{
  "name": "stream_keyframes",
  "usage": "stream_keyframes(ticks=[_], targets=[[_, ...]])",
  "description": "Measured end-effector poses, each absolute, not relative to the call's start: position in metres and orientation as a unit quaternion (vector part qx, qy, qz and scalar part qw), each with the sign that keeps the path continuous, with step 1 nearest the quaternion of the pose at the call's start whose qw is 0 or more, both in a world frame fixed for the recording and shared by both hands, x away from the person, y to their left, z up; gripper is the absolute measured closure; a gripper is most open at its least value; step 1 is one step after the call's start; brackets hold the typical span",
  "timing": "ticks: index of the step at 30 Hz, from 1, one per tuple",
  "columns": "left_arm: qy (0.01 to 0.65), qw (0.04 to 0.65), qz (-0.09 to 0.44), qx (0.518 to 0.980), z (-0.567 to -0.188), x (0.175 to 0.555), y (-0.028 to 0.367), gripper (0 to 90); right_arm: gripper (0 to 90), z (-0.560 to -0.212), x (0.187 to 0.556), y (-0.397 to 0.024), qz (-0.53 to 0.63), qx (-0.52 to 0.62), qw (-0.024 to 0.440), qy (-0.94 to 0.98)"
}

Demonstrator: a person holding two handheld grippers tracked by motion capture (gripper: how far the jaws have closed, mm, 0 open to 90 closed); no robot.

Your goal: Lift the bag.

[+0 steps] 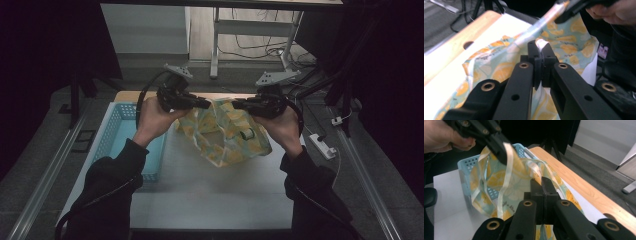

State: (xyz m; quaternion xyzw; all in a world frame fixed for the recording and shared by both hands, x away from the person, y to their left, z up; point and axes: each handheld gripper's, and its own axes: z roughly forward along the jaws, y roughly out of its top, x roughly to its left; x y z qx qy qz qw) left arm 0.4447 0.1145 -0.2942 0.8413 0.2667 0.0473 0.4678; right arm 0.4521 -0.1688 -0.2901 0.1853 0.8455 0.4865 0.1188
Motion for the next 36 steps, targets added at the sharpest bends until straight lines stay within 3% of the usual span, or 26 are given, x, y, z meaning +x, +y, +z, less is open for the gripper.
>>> stream_keyframes(ticks=[22,28,36], targets=[[0.275,0.503,0.101,0.813,-0.233,0.453,0.123,89.1,90.0,-0.231,0.449,-0.165,0.499,0.173,0.164,0.833],[0.280,0.508,0.107,0.807,-0.237,0.458,0.123,88.9,90.0,-0.227,0.449,-0.161,0.503,0.170,0.168,0.830],[0.290,0.486,0.112,0.817,-0.262,0.472,0.114,88.5,89.9,-0.253,0.461,-0.153,0.490,0.181,0.163,0.837]])
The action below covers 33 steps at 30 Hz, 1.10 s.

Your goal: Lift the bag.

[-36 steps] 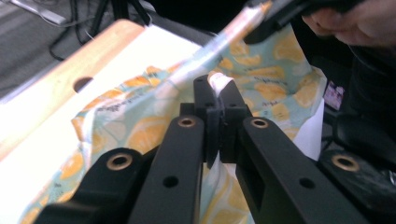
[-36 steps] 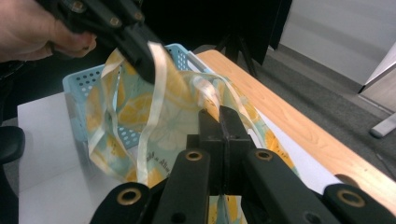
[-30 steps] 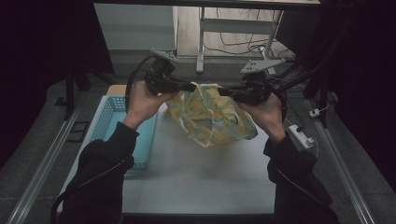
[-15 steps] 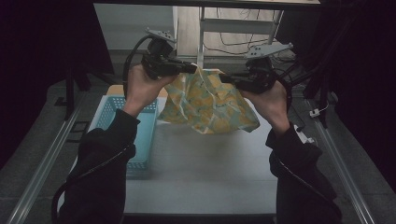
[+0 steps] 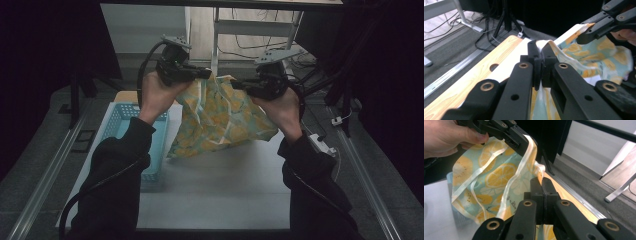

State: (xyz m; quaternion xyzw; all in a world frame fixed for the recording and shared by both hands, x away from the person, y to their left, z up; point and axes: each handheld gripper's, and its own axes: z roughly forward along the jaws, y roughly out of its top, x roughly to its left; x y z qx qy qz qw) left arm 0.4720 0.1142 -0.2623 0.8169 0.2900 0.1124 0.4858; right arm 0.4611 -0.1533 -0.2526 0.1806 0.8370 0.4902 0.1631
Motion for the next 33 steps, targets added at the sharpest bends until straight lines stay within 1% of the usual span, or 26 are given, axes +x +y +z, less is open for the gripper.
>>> stream_keyframes(ticks=[3,14,18,22,27,33], targets=[[0.289,0.472,0.114,0.825,-0.275,0.476,0.109,88.2,89.8,-0.266,0.466,-0.151,0.485,0.183,0.158,0.840],[0.305,0.438,0.089,0.841,-0.332,0.487,0.100,86.8,89.5,-0.327,0.479,-0.151,0.476,0.211,0.126,0.844],[0.310,0.419,0.087,0.849,-0.350,0.491,0.097,84.8,88.6,-0.340,0.484,-0.152,0.469,0.225,0.123,0.845],[0.315,0.414,0.080,0.850,-0.361,0.494,0.097,82.4,86.0,-0.347,0.485,-0.151,0.465,0.231,0.123,0.846],[0.315,0.417,0.087,0.848,-0.360,0.490,0.100,72.7,79.8,-0.346,0.484,-0.154,0.473,0.236,0.125,0.840],[0.311,0.432,0.100,0.841,-0.356,0.481,0.109,54.7,68.6,-0.341,0.480,-0.159,0.483,0.239,0.120,0.834]])
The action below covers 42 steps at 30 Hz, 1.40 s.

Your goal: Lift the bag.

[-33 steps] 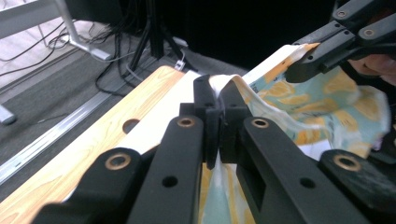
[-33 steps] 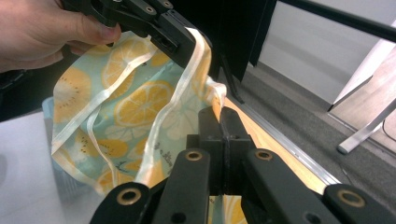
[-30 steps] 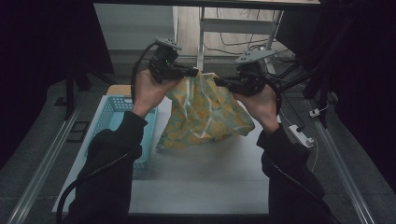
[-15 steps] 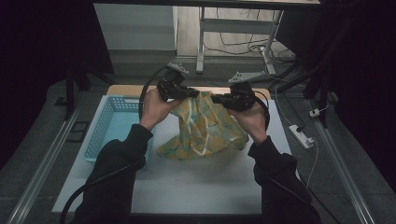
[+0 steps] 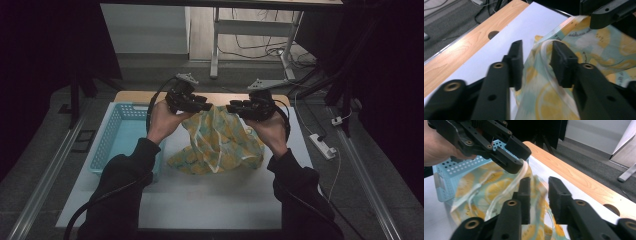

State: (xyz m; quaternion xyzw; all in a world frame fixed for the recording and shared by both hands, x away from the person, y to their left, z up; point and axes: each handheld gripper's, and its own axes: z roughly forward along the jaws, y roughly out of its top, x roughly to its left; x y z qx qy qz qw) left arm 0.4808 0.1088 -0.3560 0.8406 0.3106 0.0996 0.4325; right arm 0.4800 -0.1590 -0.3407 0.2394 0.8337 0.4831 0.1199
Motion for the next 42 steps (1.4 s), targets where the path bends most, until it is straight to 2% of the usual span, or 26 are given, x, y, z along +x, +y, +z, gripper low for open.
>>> stream_keyframes(ticks=[3,10,24,30,36,42], targets=[[0.307,0.431,0.115,0.840,-0.357,0.474,0.112,47.9,62.7,-0.340,0.476,-0.159,0.478,0.237,0.120,0.837],[0.307,0.438,0.112,0.838,-0.364,0.457,0.119,28.8,50.7,-0.341,0.468,-0.162,0.476,0.238,0.119,0.838],[0.314,0.444,0.086,0.835,-0.386,0.429,0.133,7.3,28.1,-0.348,0.449,-0.167,0.483,0.240,0.111,0.835],[0.316,0.450,0.063,0.833,-0.399,0.418,0.141,2.1,19.7,-0.356,0.442,-0.171,0.479,0.245,0.109,0.836],[0.324,0.453,0.051,0.829,-0.412,0.406,0.151,0.0,6.9,-0.364,0.433,-0.176,0.470,0.255,0.127,0.836],[0.330,0.455,0.044,0.826,-0.419,0.391,0.161,0.0,4.3,-0.372,0.425,-0.183,0.466,0.254,0.121,0.839]])
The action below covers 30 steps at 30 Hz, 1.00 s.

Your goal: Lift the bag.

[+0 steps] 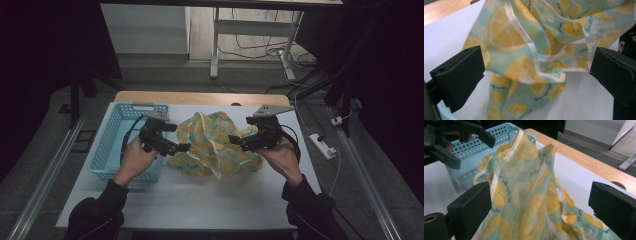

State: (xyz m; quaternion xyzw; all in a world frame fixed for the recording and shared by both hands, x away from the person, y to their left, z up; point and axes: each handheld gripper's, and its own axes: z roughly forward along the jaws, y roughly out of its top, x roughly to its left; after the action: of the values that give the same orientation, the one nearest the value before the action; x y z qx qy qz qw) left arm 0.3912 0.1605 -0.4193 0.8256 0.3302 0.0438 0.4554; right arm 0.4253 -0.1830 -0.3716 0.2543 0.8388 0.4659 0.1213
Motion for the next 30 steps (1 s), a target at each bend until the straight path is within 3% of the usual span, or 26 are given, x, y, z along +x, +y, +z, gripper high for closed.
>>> stream_keyframes(ticks=[30], targets=[[0.398,0.442,0.061,0.801,-0.474,0.301,0.214,0.0,0.0,-0.414,0.359,-0.246,0.444,0.284,0.157,0.835]])
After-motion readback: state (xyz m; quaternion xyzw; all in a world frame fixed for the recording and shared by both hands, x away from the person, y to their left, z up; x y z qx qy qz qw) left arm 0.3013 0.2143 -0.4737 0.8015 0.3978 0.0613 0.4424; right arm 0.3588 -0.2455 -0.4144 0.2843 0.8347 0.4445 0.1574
